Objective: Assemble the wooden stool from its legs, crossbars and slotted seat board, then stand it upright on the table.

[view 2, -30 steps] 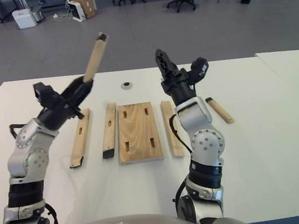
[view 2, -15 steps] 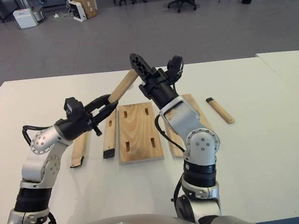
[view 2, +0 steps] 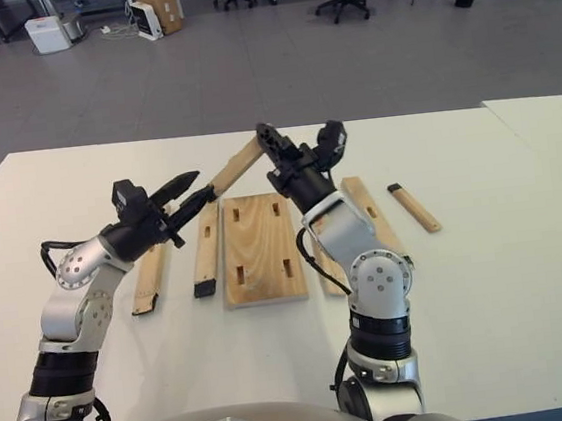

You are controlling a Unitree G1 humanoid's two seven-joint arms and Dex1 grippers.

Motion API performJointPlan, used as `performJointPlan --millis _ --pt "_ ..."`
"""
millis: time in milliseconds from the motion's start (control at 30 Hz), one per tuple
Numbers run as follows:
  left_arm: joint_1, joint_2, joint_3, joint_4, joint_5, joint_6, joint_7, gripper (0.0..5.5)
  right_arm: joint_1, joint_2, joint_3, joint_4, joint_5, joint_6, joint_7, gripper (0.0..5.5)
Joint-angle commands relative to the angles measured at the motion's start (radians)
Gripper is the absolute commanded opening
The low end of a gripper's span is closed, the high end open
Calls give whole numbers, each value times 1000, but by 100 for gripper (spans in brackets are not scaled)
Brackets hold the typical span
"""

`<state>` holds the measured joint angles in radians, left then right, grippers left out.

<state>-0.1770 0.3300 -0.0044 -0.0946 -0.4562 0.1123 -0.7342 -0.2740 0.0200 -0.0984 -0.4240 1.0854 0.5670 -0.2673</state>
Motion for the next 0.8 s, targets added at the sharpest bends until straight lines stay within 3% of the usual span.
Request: performJointPlan --millis 33,233,800 --pt "40 2 41 48 29 7 51 218 111 -187 103 -25 -375 -43 35 42" --pt "59 -20 47 50 53 -15 91 218 245 -145 114 30 -570 -106 24 42" --pt "93 -61 31 36 90 -63 115 218 191 -75 21 252 -724 -196 126 42"
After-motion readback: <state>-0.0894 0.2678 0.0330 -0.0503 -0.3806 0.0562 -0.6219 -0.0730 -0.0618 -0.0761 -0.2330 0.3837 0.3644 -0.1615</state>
